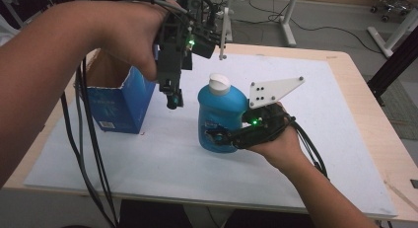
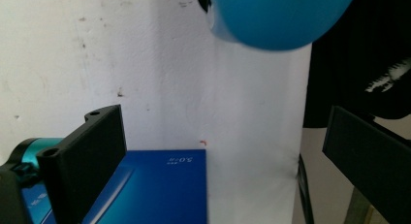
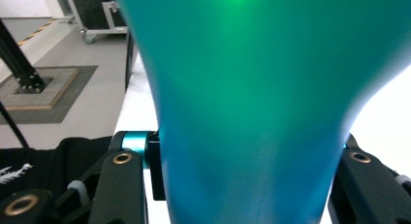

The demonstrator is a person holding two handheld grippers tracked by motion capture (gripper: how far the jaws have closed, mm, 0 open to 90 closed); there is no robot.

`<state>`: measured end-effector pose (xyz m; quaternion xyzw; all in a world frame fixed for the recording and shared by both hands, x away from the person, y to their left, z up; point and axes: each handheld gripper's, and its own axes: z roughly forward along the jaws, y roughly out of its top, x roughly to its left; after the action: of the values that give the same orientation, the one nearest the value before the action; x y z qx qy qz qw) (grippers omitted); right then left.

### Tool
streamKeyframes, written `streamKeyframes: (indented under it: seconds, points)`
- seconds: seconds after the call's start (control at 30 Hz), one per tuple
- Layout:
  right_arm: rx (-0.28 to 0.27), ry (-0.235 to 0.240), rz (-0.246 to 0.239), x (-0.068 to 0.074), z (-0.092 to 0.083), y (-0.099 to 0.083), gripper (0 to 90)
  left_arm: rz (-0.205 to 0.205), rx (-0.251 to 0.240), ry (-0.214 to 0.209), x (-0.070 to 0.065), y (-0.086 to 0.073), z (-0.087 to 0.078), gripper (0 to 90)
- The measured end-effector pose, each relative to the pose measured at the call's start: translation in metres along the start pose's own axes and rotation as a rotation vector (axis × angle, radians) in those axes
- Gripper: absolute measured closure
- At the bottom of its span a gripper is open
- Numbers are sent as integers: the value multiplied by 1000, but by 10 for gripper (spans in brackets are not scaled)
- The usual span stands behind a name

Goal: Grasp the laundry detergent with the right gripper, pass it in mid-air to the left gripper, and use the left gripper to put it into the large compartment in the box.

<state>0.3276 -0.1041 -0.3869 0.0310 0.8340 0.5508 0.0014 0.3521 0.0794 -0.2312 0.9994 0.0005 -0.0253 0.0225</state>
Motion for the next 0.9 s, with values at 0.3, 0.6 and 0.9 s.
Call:
streamKeyframes:
  seconds: [0.3,0.6,0.9]
  points:
    - [-7,38,-8,1,7,0,459,-36,-10,-24,-14,15,0,18]
    - [-13,60,-4,3,11,1,459,-29,-5,-13,-16,24,3,18]
    - [-21,79,-19,2,18,6,459,-24,-11,-12,-18,30,9,18]
